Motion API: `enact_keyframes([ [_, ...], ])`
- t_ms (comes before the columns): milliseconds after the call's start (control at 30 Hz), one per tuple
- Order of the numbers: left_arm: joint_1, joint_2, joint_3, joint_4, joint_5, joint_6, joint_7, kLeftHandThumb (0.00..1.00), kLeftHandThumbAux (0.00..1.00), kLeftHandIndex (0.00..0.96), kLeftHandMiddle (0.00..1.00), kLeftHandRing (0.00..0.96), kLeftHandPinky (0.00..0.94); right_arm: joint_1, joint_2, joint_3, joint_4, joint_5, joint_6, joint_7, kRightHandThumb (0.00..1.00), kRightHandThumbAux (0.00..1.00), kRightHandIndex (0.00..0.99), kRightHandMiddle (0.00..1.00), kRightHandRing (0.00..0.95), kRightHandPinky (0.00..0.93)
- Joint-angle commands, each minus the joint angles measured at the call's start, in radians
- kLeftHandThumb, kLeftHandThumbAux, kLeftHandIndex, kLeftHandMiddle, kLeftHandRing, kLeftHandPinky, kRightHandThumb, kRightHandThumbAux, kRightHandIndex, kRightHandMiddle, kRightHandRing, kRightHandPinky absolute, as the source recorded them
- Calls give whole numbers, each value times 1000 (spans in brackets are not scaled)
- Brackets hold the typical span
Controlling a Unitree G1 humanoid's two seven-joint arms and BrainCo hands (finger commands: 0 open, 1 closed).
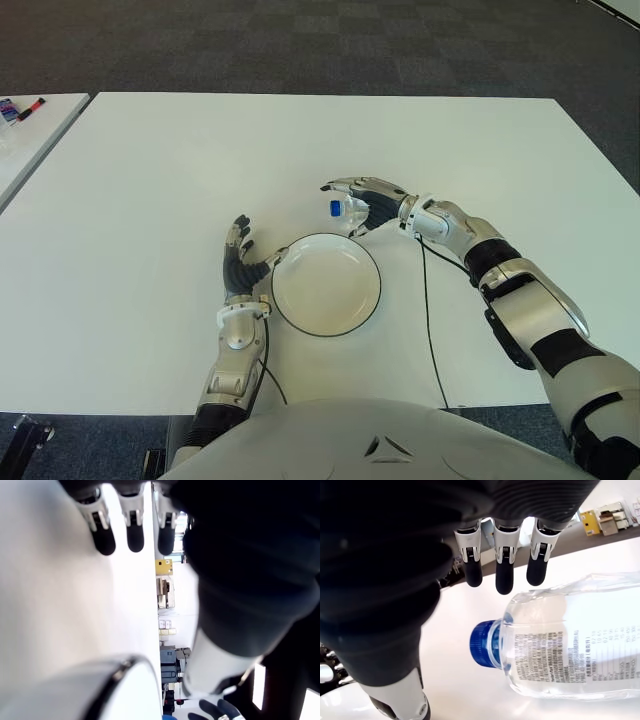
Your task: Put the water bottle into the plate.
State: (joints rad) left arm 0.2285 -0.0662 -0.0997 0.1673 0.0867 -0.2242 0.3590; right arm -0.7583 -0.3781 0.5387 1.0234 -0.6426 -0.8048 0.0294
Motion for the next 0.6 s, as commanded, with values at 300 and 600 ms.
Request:
enact_keyframes([
  [300,6,-50,3,41,-15,9,-8,0,972,124,128,117,150,28,-18,2,-44,-30,-16,-48,0,869,3,111,134,168],
  [600,0,-43,7,62,-13,-13,-11,0,968,122,128,118,148,20,-16,3,-45,-46,10,-78,0,864,8,110,138,191],
])
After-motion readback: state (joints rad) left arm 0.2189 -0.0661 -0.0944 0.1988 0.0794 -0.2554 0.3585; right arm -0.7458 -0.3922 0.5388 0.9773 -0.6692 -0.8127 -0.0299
